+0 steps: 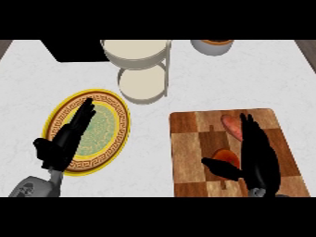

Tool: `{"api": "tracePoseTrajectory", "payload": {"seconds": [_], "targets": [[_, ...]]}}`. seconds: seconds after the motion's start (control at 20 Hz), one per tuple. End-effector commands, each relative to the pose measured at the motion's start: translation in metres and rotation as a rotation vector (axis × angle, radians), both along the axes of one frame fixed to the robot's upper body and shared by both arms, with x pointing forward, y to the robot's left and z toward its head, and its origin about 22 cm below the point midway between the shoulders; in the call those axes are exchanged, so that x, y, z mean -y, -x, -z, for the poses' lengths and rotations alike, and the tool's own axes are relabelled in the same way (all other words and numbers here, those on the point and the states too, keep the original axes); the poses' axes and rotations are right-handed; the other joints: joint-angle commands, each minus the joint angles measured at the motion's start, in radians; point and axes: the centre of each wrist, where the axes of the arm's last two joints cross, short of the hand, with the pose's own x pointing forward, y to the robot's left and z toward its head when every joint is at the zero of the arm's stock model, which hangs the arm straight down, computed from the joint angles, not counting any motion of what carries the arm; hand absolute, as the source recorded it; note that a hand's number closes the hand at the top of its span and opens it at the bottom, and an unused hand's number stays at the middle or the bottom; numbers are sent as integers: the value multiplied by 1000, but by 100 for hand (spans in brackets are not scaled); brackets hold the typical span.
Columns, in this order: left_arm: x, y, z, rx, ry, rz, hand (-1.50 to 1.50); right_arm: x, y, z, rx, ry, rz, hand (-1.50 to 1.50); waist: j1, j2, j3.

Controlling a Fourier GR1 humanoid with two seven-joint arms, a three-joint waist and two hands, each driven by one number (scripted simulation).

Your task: Pick the tomato from the cutting board and place it in the tiered basket

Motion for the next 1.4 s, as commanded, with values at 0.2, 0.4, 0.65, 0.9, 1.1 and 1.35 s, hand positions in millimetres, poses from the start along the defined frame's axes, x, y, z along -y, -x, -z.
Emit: {"api": "tracePoseTrajectory", "payload": {"seconds": [0.2, 0.4, 0.65, 0.9, 1.1, 1.35], "targets": [[16, 6, 0, 14, 6, 34, 0, -49, 21, -85, -29, 125, 180, -150, 24, 7, 13], [-2, -9, -1, 11, 15, 15, 0, -61, 20, -73, -86, 224, 243, -150, 19, 15, 12], [4, -2, 6, 7, 3, 12, 0, -72, 22, -69, -177, 193, 297, -150, 27, 17, 14], [19, -10, -2, 3, 34, 39, 0, -61, 8, -59, -190, 161, 303, -150, 32, 20, 16], [-1, -11, 5, 16, 23, 34, 0, -60, 18, -53, -175, 171, 323, -150, 31, 21, 16], [11, -7, 4, 11, 19, 33, 0, -50, 16, -42, -198, 146, 370, -150, 33, 20, 17]]}}
